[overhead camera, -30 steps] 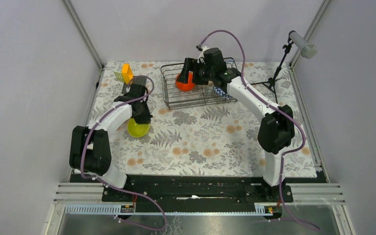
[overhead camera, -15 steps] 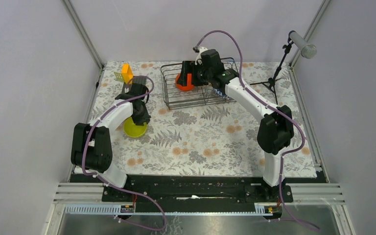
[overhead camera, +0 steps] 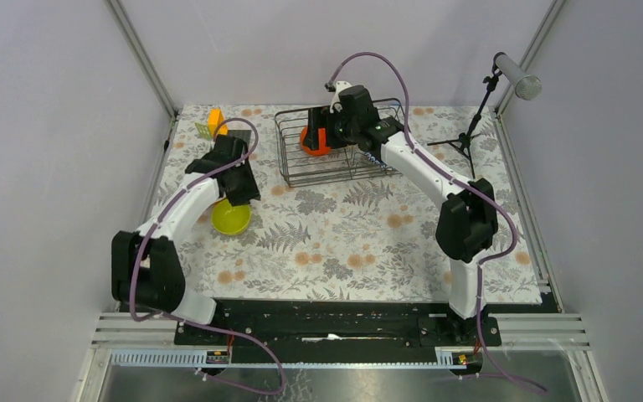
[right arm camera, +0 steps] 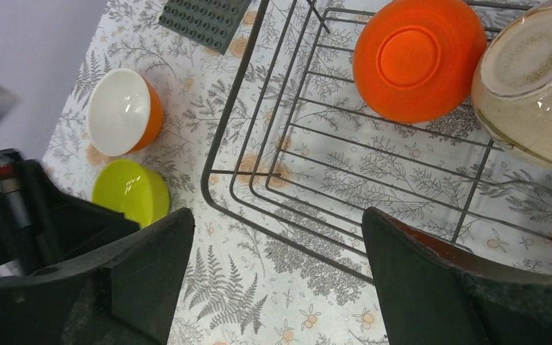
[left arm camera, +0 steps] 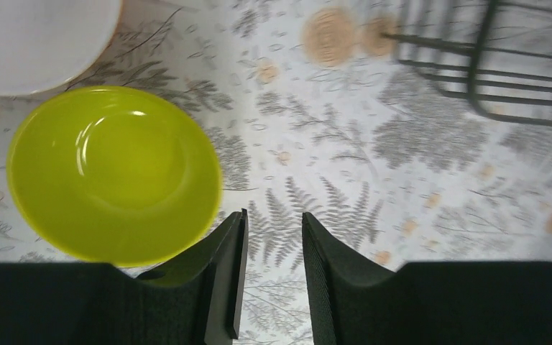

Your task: Unload the bowls from the dish rack

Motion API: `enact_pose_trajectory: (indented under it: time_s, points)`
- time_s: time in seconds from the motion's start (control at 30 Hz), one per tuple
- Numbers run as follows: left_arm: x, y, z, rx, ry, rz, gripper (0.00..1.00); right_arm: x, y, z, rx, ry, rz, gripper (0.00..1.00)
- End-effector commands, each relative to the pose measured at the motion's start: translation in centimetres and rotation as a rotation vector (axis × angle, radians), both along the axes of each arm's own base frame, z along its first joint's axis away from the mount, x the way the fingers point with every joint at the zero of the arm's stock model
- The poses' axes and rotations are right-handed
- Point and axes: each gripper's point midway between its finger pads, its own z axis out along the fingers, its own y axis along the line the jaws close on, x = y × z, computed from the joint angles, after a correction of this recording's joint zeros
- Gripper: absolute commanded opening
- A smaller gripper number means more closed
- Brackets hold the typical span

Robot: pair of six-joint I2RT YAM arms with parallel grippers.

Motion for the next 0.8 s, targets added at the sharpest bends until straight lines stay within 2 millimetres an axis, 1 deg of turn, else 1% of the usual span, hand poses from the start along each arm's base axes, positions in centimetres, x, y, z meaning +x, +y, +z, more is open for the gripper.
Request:
enact_pose_trajectory:
  time_s: [0.0,0.1,0.17,0.23,0.27,0.37,0.53,0.73,0.77]
  points:
    - [2.1,-2.7,6.3,-0.147,-0.235,-0.094,0.39,1.7,0.4,0.7,-0.053,-0.086,-0.010,0.93]
    - [2.5,-3.8,8.4,-0.215,-0.333,-0.119,0.42,3.2,0.4,-0.2,-0.096,-0.111,-0.035,0.94]
    - [2.9,-4.3,9.9,-0.250,-0.393,-0.131,0.45,4.7,0.5,-0.6,-0.121,-0.136,-0.059,0.93]
    - [3.1,-4.7,10.7,-0.271,-0.425,-0.138,0.48,5.8,0.8,-0.9,-0.138,-0.161,-0.060,0.93]
    - [3.2,-4.8,11.1,-0.281,-0.440,-0.142,0.50,6.5,0.7,-1.2,-0.153,-0.174,-0.079,0.93]
    - [3.4,-5.0,11.9,-0.298,-0.470,-0.148,0.53,8.0,1.1,-1.7,-0.170,-0.197,-0.094,0.93]
    - [3.1,-5.1,12.6,-0.300,-0.499,-0.160,0.56,10.0,1.4,-3.3,-0.189,-0.223,-0.131,0.91]
    - [2.2,-4.8,11.9,-0.290,-0.493,-0.168,0.57,12.1,1.3,-5.8,-0.247,-0.268,-0.158,0.90]
    - [2.0,-4.8,11.9,-0.289,-0.494,-0.171,0.57,12.5,1.3,-5.8,-0.253,-0.276,-0.166,0.90]
